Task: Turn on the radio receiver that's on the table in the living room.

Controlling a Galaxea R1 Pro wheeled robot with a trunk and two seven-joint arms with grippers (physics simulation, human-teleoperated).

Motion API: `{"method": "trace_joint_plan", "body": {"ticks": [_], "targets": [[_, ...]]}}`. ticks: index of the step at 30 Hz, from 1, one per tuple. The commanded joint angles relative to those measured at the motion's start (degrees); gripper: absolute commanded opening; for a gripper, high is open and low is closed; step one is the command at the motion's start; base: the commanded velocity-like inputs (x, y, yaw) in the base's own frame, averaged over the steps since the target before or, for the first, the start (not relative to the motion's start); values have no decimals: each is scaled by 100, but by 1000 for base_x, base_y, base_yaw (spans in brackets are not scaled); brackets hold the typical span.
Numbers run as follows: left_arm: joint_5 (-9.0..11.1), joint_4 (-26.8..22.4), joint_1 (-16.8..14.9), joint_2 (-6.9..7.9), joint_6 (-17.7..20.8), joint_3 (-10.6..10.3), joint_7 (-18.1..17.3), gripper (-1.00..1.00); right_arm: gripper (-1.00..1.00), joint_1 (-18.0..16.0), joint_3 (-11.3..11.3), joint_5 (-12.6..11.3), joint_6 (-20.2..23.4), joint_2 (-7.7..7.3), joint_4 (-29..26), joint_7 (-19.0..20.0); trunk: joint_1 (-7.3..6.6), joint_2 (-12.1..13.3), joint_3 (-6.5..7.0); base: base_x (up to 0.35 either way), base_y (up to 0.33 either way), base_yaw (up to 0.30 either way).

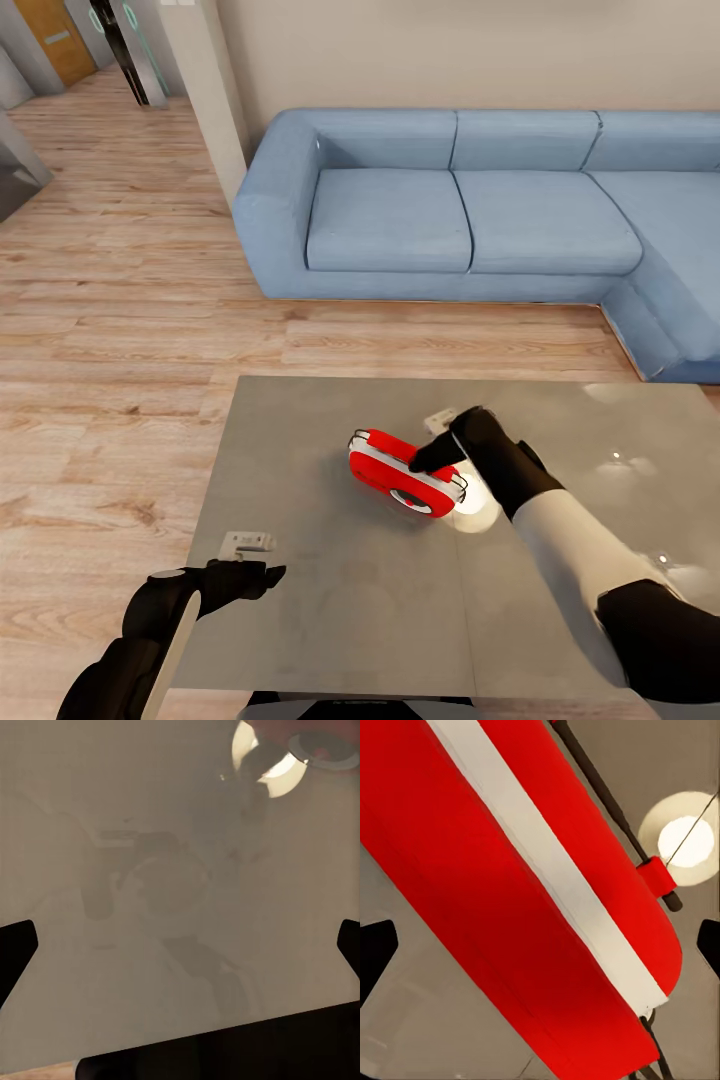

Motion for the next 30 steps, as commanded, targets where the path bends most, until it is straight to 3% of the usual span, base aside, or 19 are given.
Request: {"method": "trace_joint_plan", "body": {"ticks": [1,9,12,30], "targets": [[0,0,0,0,0,0,1,100,100,0,0,102,-64,36,84,2,0,0,0,0,0,0],[0,0,0,0,0,2,1,100,100,-1,4,717,-291,120,334,329,0,0,0,0,0,0],[0,0,0,0,0,2,1,100,100,-1,2,818,-340,125,345,382,0,0,0,0,0,0],[0,0,0,0,0,0,2,100,100,-1,-7,889,-427,113,353,419,0,0,0,0,0,0]]}}
